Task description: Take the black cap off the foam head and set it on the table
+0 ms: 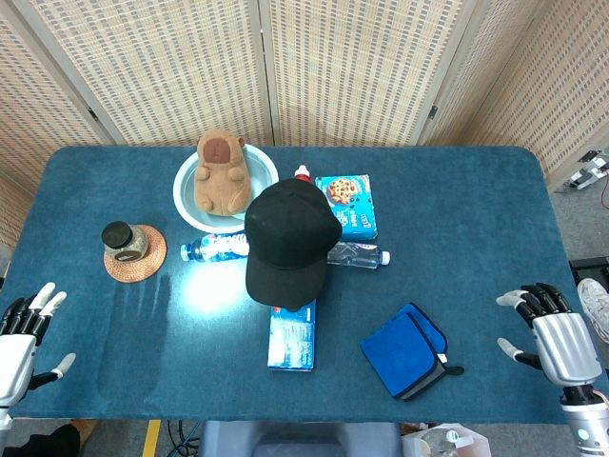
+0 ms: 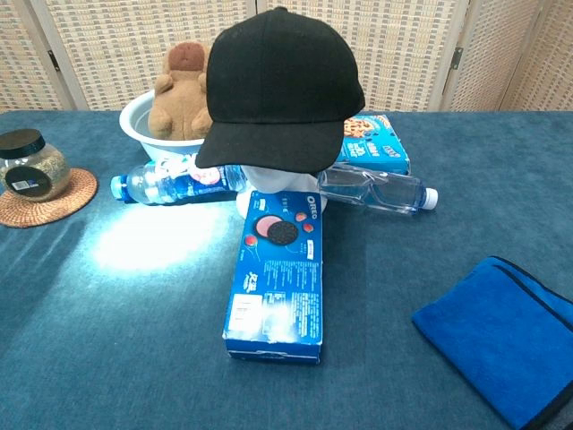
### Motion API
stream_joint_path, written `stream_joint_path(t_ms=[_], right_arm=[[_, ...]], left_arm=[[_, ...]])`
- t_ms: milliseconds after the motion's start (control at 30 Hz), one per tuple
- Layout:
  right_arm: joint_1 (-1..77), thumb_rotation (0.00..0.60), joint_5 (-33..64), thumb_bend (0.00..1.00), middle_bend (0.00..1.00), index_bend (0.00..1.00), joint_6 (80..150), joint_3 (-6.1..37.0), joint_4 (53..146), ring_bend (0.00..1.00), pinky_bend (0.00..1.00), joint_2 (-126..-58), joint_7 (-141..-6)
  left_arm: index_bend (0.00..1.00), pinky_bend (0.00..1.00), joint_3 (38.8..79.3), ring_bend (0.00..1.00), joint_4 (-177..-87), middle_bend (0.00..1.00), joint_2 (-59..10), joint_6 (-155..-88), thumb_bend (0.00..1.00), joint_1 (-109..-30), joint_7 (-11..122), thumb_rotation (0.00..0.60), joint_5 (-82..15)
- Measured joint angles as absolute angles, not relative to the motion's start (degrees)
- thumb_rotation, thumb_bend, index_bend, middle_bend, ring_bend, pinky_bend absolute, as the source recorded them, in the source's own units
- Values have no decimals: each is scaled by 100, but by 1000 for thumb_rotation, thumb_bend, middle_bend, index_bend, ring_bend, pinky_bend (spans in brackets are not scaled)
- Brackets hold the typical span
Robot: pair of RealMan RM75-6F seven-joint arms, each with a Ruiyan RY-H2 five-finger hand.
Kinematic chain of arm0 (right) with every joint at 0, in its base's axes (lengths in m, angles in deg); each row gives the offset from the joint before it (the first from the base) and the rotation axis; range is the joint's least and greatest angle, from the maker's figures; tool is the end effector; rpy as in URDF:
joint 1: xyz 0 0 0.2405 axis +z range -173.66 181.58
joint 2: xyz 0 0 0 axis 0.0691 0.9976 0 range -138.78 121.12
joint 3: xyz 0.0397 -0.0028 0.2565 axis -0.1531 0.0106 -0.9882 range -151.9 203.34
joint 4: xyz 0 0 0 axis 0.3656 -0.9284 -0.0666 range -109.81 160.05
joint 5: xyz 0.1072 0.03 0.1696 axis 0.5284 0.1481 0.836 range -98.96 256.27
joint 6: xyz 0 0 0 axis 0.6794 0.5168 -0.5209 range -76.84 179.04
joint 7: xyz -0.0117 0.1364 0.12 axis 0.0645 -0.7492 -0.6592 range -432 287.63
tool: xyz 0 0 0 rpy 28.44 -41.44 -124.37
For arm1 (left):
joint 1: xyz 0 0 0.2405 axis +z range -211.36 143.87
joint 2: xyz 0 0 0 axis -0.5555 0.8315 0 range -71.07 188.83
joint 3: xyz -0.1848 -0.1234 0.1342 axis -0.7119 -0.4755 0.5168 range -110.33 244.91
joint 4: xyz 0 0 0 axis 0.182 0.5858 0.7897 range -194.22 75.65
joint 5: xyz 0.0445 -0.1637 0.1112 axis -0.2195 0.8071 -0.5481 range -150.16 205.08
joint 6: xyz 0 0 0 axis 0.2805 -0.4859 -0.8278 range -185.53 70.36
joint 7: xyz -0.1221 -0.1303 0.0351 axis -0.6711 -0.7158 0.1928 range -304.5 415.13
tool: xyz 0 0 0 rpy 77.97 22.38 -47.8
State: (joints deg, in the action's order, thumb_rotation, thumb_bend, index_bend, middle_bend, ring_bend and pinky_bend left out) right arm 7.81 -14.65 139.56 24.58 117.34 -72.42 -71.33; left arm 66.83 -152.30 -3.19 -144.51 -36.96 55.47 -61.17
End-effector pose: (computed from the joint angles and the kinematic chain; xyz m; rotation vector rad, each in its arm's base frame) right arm -0.2933 -0.2060 0.1654 1.4756 -0.8210 0.9590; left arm -0.3113 0.2012 0.1725 -1.4208 -0.8885 -0.8823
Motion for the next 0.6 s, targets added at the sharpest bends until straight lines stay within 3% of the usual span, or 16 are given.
stream_joint_path(t_ms=[600], right_arm=[[1258, 600, -1939, 0, 355, 378, 13692, 2340, 11893, 222, 203, -7173, -7003]], left_arm=[[16, 0, 6689, 5, -15301, 0, -260, -14529, 202, -3657, 5575, 600, -6161]])
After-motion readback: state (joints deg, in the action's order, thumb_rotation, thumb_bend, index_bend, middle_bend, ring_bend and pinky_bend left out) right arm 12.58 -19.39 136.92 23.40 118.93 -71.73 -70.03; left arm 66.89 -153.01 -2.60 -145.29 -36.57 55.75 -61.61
